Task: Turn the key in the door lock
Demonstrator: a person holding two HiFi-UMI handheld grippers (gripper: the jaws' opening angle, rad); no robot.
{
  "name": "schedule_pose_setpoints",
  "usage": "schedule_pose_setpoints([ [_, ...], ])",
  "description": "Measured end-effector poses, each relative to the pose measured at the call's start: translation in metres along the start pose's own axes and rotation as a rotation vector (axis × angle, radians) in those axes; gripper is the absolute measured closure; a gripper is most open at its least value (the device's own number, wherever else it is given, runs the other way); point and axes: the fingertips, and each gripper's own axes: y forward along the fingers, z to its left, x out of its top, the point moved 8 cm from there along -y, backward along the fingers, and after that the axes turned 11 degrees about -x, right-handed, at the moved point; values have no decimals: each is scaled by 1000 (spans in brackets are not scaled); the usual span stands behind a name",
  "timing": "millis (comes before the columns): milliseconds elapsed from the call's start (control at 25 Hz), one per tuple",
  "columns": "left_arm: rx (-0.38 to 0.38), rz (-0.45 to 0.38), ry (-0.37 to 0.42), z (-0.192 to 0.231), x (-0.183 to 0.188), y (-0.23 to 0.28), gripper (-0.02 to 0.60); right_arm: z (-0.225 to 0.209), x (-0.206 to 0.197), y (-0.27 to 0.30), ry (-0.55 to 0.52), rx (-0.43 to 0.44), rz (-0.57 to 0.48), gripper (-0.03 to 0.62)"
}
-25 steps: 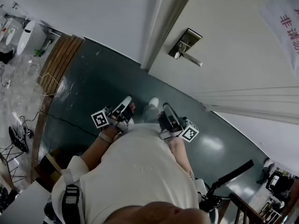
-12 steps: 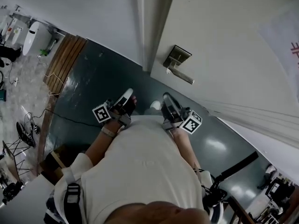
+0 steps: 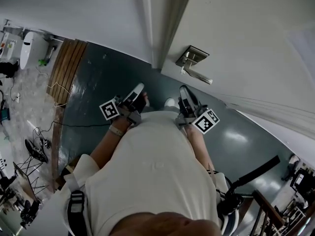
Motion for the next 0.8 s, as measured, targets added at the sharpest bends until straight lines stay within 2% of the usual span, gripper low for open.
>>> schedule_pose_setpoints([
  [120,5,17,-11,10,16,-1,574,-9,-3,7,-221,-190,-38,556],
  [280,13,28,-23,13,29,-8,574,-10,-15,15,-747,-438,-11,556],
  [400,24,11,-8,10,43,-20,574,-9,-26,27,-1038,-574,15,556],
  [600,50,-57,-10,8,61,-49,574,-29,-39,49,-1353,-731,86,556],
  [800,73,-125,0,10,73,-75,574,-51,-54,65,-1545,-767,117,556],
])
